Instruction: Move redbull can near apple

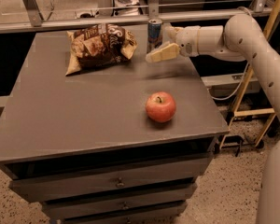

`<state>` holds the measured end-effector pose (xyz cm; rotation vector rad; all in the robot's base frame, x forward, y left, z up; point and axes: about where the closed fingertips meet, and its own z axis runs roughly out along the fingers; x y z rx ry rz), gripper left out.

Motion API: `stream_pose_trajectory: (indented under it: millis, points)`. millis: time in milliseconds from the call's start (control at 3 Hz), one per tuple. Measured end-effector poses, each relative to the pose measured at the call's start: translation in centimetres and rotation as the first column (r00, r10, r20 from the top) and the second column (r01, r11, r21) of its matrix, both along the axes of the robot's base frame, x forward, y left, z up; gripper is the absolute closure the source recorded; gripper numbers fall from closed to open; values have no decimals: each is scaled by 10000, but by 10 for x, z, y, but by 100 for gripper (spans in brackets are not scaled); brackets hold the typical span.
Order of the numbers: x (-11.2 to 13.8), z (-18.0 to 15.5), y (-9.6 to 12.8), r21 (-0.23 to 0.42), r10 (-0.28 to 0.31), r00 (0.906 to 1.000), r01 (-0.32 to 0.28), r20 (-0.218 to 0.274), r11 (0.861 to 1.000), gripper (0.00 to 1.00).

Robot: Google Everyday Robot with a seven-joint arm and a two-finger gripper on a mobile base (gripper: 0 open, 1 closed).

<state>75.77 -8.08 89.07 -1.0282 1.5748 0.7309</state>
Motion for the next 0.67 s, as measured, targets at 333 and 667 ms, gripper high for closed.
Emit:
stream_pose_trajectory:
  millis: [333,667]
  points:
    - [6,-5,6,211,41,10000,-42,39,9998,0]
    - [9,-7,13,279,59,9999,-64,155,9996,0]
